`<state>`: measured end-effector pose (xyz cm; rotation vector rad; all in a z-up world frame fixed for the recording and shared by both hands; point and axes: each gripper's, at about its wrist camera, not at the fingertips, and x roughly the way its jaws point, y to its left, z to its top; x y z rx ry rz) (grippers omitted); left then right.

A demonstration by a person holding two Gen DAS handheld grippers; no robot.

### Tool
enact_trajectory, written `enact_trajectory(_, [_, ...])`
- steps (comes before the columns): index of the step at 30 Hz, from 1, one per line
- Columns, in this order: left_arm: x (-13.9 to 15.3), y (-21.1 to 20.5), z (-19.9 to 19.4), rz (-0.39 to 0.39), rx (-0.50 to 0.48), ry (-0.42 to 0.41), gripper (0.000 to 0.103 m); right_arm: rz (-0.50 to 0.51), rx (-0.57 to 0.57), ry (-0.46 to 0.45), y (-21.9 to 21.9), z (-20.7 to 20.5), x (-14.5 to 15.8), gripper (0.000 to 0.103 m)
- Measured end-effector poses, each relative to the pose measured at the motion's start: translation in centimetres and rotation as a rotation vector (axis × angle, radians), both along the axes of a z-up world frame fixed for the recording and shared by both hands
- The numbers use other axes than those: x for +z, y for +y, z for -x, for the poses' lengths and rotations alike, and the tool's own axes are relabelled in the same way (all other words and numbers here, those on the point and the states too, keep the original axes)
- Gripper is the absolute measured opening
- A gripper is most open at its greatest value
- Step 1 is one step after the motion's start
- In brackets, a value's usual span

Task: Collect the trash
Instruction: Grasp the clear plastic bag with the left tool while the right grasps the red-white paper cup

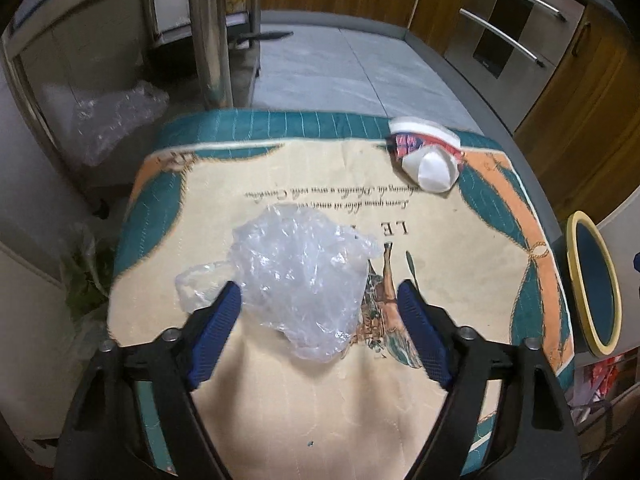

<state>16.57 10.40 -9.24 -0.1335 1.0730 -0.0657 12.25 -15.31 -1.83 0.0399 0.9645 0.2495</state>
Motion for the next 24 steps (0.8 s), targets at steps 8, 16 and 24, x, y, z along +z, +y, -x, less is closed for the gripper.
enact_trajectory(8, [-1.5,-0.3,-0.6,-0.007,-0.024,0.071,0.021,0.016,0.048,0.034,1.8,-0.7,-0.5,0.091])
enact_trajectory(16, [1.0,0.3,-0.2,0.046,-0.008,-0.010,0.004,-0.031,0.040,0.073,2.4,-2.5,-1.0,0.091])
enact_trajectory(24, [4.4,0.8,0.1,0.119,0.024,-0.122,0.004,-0.108,0.018,0.125,3.1,-5.3,-2.2,0.091])
